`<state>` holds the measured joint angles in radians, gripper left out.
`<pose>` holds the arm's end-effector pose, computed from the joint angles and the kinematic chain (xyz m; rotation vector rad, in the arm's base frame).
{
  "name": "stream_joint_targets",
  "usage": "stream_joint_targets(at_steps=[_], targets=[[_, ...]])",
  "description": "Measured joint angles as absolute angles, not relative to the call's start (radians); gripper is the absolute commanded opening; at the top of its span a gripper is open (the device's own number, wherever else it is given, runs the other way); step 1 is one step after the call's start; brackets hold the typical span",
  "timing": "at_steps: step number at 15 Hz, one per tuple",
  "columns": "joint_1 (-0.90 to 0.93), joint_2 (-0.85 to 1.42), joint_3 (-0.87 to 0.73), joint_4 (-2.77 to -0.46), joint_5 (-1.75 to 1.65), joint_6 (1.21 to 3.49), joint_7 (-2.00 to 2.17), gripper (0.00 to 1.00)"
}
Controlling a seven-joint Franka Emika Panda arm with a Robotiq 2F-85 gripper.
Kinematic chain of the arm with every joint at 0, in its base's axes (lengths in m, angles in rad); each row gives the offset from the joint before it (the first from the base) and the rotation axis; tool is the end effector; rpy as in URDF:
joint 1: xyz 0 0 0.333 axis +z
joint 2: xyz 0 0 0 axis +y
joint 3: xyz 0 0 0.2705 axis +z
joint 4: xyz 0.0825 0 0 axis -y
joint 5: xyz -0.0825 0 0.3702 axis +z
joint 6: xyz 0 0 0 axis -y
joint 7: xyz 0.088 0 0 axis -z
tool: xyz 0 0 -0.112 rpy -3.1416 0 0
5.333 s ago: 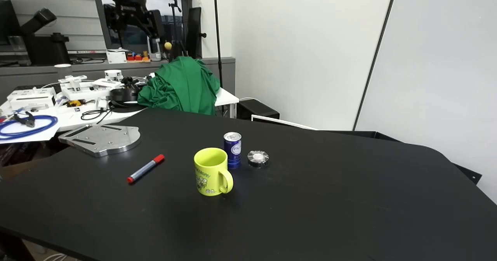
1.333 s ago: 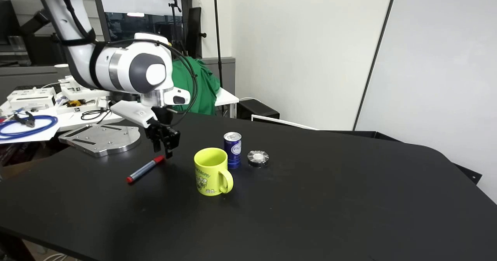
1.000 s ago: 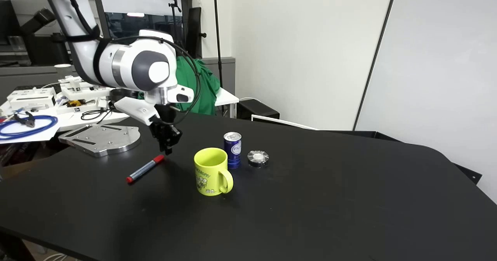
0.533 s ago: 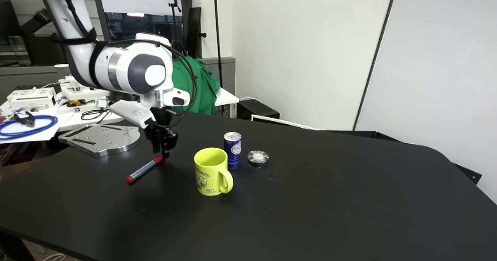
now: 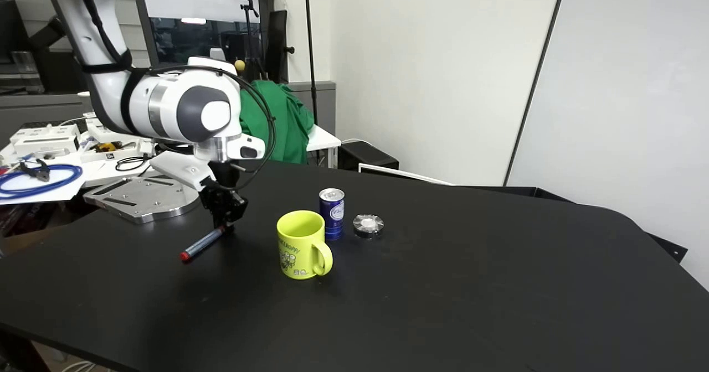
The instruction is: Put the marker in the mug
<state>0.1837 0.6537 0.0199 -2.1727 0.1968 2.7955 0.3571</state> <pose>0.4979 0.0952 0.0562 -3.0311 0.5260 0.0791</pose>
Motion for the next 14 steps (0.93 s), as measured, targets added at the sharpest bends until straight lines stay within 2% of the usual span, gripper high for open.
stream_joint_targets(at_steps=[2,8,14], targets=[[0.183,0.654,0.019,-2.172,0.197,2.796,0.357,0.06],[0.158,0.633,0.016,-2.160,0.202,2.792,0.357,0.06],[0.217,0.495,-0.061,-2.160,0.140,2.748,0.376,0.06]])
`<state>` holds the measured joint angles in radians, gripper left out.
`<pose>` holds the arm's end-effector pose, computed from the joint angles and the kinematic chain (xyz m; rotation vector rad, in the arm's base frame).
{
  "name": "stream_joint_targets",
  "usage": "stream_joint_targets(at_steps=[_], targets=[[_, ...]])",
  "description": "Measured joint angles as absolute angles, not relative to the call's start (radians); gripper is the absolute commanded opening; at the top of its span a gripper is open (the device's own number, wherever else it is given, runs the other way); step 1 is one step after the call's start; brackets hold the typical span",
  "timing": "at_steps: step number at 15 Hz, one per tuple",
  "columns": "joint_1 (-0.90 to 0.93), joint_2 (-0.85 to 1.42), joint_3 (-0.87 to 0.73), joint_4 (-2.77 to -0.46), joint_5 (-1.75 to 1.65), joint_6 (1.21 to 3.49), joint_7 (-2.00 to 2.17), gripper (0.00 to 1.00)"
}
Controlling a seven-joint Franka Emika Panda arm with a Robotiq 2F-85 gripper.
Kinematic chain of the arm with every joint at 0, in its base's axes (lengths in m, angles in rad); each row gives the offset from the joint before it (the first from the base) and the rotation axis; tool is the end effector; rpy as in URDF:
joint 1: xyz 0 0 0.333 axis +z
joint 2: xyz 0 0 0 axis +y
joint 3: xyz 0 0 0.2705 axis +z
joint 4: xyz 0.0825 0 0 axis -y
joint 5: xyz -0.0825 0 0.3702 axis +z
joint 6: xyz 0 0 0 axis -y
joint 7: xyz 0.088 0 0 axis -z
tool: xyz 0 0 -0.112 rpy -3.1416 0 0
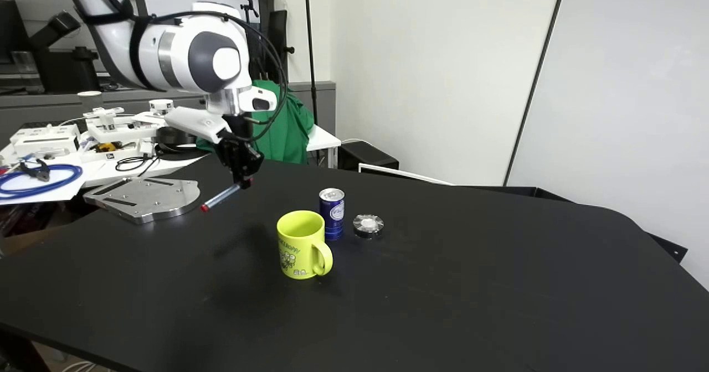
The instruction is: Put the marker in the mug
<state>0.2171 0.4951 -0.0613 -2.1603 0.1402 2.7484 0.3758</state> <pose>0.5394 0.0777 0.1402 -3.0399 0.5191 -0.1293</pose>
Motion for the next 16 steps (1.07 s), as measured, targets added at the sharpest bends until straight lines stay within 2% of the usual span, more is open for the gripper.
stream_joint_targets(at_steps=[5,16], targets=[[0.241,0.394,-0.096,-2.173,0.039,2.686,0.405,0.06],[0.252,0.224,-0.221,-2.370,-0.278,2.811,0.476,0.06]])
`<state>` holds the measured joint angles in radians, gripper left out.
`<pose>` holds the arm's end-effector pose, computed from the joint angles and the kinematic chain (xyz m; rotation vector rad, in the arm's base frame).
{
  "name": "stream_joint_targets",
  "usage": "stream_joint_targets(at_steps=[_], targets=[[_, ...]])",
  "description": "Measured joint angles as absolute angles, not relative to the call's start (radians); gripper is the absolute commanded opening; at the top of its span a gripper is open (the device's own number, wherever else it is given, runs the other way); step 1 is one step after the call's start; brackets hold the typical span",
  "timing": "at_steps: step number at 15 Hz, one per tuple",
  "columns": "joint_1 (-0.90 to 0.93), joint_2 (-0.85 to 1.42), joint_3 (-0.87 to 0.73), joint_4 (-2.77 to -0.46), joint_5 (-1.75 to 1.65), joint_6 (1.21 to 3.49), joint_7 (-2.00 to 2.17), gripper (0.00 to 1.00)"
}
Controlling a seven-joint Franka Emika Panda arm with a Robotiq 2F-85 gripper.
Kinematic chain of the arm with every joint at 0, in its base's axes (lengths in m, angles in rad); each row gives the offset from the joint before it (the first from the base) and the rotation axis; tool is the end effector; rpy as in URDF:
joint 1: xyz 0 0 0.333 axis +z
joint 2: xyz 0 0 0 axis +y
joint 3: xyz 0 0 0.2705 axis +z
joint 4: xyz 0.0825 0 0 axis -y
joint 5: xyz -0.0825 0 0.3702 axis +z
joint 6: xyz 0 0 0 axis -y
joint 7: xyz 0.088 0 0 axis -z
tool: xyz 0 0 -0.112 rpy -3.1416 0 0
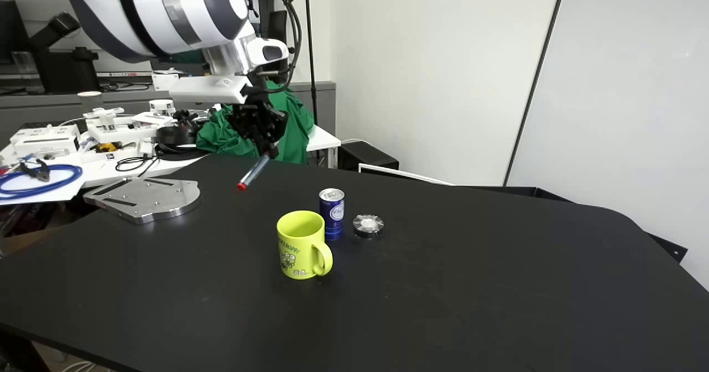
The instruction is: Put the marker in the mug
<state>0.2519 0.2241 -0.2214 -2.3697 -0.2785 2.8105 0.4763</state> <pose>0.5123 0.0256 0.2162 2.9983 -0.2723 0.3775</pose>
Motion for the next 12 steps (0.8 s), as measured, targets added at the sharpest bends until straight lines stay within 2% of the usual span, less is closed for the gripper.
stream_joint_targets(at_steps=[6,12], targets=[[0.160,0.135,-0.242,-2.431,-0.356,2.835,0.483,0.06],[0.094,0.137,-0.276,-2.458,-0.377,3.054,0.469,0.06]])
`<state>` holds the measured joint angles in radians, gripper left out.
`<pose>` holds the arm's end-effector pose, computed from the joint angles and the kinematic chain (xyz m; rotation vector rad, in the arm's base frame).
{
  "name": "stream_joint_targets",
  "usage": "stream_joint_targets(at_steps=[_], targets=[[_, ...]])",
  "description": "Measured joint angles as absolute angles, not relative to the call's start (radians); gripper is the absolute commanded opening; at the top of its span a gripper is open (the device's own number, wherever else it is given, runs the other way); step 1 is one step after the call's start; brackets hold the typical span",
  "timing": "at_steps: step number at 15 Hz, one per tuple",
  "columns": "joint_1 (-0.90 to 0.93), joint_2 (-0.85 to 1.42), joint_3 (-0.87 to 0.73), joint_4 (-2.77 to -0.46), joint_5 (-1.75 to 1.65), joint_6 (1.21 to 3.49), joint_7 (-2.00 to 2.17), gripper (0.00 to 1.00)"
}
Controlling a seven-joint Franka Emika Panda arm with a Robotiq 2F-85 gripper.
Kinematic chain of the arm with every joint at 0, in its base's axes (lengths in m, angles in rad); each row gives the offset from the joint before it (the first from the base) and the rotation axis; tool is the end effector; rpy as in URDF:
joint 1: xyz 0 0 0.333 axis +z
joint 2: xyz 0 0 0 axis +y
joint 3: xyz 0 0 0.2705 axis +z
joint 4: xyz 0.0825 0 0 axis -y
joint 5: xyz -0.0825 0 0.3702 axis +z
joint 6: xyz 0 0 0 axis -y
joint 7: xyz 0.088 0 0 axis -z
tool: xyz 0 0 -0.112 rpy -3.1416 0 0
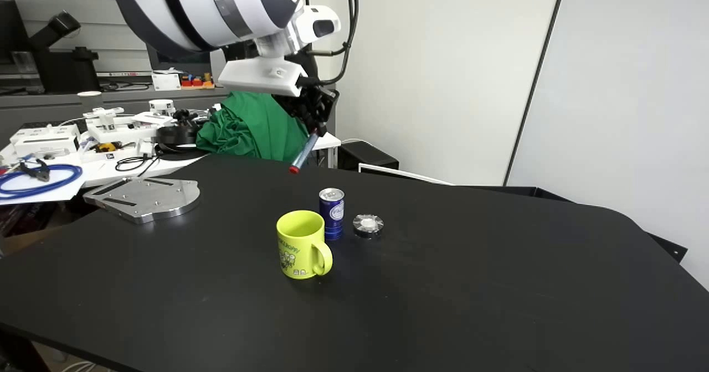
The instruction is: Put the marker in the mug
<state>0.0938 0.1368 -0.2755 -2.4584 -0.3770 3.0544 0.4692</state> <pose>0.5022 -0.0648 0.2536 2.9440 -0.4022 0.7074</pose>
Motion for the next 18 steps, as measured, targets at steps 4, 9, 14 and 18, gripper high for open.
stream_joint_targets(at_steps=[4,9,14,18], targets=[[0.087,0.148,-0.258,-2.474,-0.334,2.995,0.437,0.22],[0.086,0.148,-0.253,-2.478,-0.332,2.990,0.434,0.22],[0.085,0.148,-0.253,-2.478,-0.332,2.990,0.433,0.22],[0.085,0.150,-0.254,-2.478,-0.336,3.003,0.433,0.06]])
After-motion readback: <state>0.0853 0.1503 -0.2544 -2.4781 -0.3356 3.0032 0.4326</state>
